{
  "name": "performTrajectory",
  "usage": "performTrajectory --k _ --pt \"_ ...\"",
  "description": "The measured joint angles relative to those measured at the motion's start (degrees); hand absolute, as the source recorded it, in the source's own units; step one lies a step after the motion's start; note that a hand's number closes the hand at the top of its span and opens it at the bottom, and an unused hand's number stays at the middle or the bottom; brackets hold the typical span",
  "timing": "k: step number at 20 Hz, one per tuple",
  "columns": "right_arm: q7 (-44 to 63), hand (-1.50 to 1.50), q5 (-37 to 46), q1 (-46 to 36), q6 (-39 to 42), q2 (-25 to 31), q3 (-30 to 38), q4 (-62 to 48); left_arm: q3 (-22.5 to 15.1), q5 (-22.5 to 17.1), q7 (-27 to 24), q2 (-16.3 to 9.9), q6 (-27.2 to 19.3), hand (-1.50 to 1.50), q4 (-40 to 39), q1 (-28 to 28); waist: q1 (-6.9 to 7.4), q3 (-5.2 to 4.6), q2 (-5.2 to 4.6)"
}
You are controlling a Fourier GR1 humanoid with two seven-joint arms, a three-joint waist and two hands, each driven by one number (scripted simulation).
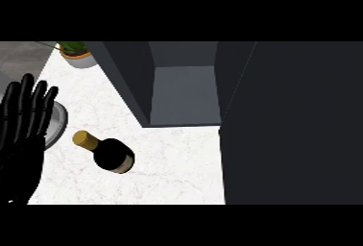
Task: Pick up the wine, place it into the cabinet and close the cabinet
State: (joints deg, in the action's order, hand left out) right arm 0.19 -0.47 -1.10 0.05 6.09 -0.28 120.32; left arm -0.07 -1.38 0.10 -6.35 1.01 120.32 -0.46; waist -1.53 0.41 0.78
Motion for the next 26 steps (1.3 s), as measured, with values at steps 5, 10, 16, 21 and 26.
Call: performTrajectory --k 5,10,16,21,26 --pt "-2.0 -1.50 0.1 5.9 0.6 -0.7 0.1 4.8 0.9 2.9 0.2 0.0 -1.7 -1.50 -3.6 -5.0 0.75 -0.28 -0.52" --pt "2.6 -1.50 -5.5 9.3 6.1 0.7 -3.4 6.5 0.8 -4.0 4.8 3.8 -5.3 -1.50 -7.4 -6.7 0.61 -0.42 -0.80" --pt "8.8 -1.50 -11.4 11.1 9.6 2.9 -3.0 9.9 0.3 -7.6 10.0 5.7 -9.7 -1.50 -10.2 -12.0 0.99 -0.41 -0.76" --pt "12.7 -1.50 -15.1 11.9 10.7 3.5 -0.8 13.4 -4.4 -6.9 12.5 6.1 -15.2 -1.50 -8.2 -12.0 1.21 -0.41 -0.72" --pt "14.8 -1.50 -15.1 10.9 11.0 2.5 -0.7 14.1 -5.8 -5.6 15.5 6.3 -17.6 -1.50 -6.6 -13.6 1.34 -0.42 -0.72"
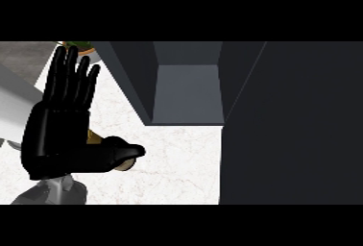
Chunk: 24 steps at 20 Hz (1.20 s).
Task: Pick up the wine, place it into the cabinet and close the cabinet
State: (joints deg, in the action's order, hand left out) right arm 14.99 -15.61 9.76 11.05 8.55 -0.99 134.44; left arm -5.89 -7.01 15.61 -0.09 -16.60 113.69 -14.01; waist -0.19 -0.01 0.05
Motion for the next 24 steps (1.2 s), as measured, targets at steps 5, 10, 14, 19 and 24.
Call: performTrajectory --k 5,10,14,19,24 --pt "3.0 -1.50 -0.2 -1.1 -0.1 -0.3 0.4 1.4 -2.4 1.1 -0.5 -0.1 -2.3 -1.50 -0.3 0.2 0.01 0.01 -0.01" --pt "6.4 -1.50 -1.6 -4.7 -0.5 0.0 2.1 1.0 -4.0 1.9 -1.2 -0.2 -3.5 -1.50 -0.1 1.2 0.09 0.00 -0.01" --pt "6.3 -1.50 -1.0 -3.6 0.2 -1.1 1.5 1.5 -3.8 2.7 -1.7 -0.3 -3.6 -1.50 -0.2 2.3 0.06 0.01 -0.01" --pt "6.6 -1.50 -1.4 -4.1 0.9 -1.3 2.7 1.2 -3.5 3.0 -0.1 -0.8 -3.2 -1.50 2.7 5.9 0.14 0.02 0.00" --pt "5.8 -1.50 -1.3 -2.5 2.3 -1.8 3.2 1.5 -0.7 1.9 -1.9 -1.9 -1.4 -1.50 2.2 8.8 0.11 0.00 0.00"
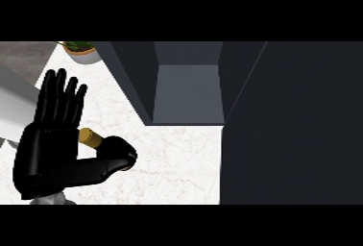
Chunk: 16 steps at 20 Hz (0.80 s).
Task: Pick up the wine, place it into the cabinet and close the cabinet
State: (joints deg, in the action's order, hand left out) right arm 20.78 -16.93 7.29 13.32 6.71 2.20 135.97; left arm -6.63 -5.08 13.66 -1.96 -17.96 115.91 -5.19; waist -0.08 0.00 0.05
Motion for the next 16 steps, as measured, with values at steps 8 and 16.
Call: performTrajectory --k 8,16 --pt "1.0 -1.50 0.9 -1.0 -0.3 -0.9 -0.2 0.1 3.1 -1.6 -4.8 -0.8 3.4 -1.50 -1.4 5.7 0.06 -0.01 -0.01" --pt "0.7 -1.50 2.6 -1.0 -0.5 -2.4 -2.0 0.1 6.3 -3.6 -8.3 -1.4 6.9 -1.50 -4.5 9.9 0.07 0.00 -0.01"
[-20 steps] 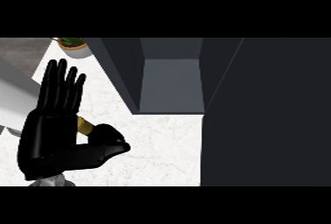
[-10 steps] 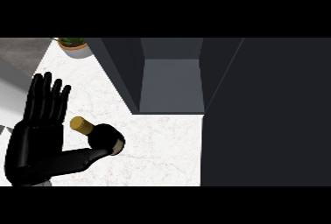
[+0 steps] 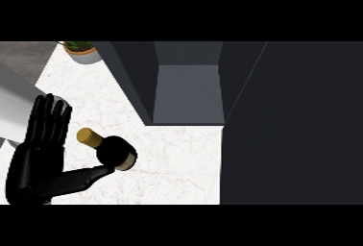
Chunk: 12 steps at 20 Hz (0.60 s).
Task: Pick up the wine, place it into the cabinet and close the cabinet
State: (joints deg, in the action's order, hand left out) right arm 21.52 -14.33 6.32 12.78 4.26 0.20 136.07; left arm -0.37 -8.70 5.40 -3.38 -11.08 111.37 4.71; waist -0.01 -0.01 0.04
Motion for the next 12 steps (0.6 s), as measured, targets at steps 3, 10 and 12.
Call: performTrajectory --k 3,10,12 --pt "-0.6 -1.50 0.1 0.6 0.7 -0.2 0.2 0.0 1.5 -0.8 -2.6 -0.4 1.9 -1.50 -2.9 0.8 -0.03 0.01 0.00" --pt "0.9 -1.50 0.0 -0.7 0.5 -0.1 0.5 0.5 4.2 -2.3 -8.0 -0.4 5.4 -1.50 -9.8 1.7 -0.05 0.00 -0.01" --pt "0.4 -1.50 0.5 -0.3 0.7 -0.6 -0.3 0.4 4.1 -1.9 -10.3 0.1 6.3 -1.50 -11.5 3.2 -0.03 0.00 -0.01"
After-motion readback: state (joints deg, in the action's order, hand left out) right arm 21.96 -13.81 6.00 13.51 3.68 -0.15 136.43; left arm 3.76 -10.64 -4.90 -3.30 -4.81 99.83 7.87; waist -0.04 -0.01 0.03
